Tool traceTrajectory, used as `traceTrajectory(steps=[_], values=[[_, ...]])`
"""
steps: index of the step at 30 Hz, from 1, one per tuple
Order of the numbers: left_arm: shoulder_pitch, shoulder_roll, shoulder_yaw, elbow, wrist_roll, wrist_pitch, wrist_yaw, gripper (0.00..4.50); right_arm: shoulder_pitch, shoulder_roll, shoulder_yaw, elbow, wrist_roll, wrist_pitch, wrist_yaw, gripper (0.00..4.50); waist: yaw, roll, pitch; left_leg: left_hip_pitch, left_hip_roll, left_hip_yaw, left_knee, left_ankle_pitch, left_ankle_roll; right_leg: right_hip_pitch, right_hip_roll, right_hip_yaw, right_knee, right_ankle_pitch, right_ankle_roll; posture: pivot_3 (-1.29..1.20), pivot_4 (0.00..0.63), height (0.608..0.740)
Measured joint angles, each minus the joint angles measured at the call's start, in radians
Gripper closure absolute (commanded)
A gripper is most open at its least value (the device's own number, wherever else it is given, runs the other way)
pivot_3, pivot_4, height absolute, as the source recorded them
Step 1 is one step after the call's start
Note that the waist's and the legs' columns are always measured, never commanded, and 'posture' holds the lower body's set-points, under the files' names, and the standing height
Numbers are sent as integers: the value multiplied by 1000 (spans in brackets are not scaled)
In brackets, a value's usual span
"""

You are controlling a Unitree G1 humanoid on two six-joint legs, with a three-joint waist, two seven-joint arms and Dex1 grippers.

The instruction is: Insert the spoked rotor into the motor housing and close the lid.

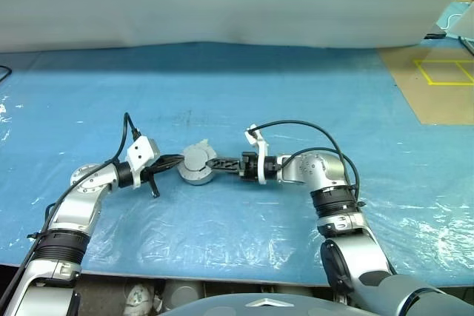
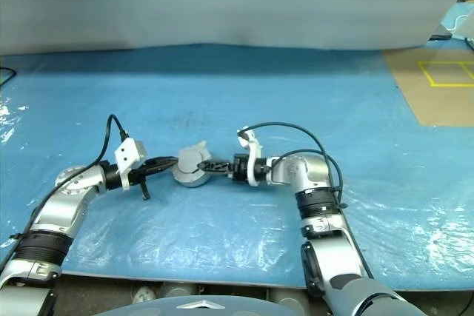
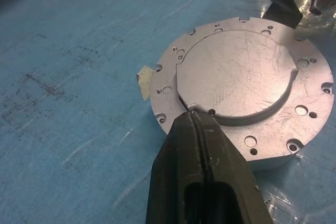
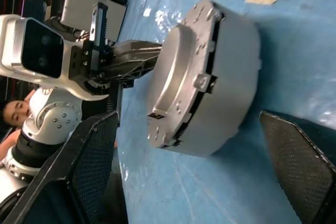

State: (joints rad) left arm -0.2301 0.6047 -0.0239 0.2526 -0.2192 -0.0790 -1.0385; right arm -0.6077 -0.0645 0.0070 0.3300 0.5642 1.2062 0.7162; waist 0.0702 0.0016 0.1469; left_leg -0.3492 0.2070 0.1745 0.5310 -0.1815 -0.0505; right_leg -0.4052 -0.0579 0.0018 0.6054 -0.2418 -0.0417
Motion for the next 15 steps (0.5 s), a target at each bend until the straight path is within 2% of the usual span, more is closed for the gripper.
traceTrajectory(steps=[10, 13, 15], values=[[-1, 0, 0, -2, 0, 1, 0, 4500, -37, 15, -23, 80, 3, -45, -1, 39, 0, 0, 0, 0, 0, 0, 0, 0, 0, 0, 0, 0, 0, 0, 0, 0, 150, 740], [1, 0, -3, -9, 0, 2, 0, 4500, -37, 10, -29, 80, 7, -44, -2, 595, 1, 0, 0, 0, 0, 0, 0, 0, 0, 0, 0, 0, 0, 0, 0, 0, 150, 740], [3, 0, -3, -12, 0, 3, 0, 4500, -33, 1, -34, 84, 7, -44, -7, 1280, 2, 0, 0, -1, 0, 0, 0, 0, 0, 0, 0, 0, 0, 0, 0, 0, 150, 740]])
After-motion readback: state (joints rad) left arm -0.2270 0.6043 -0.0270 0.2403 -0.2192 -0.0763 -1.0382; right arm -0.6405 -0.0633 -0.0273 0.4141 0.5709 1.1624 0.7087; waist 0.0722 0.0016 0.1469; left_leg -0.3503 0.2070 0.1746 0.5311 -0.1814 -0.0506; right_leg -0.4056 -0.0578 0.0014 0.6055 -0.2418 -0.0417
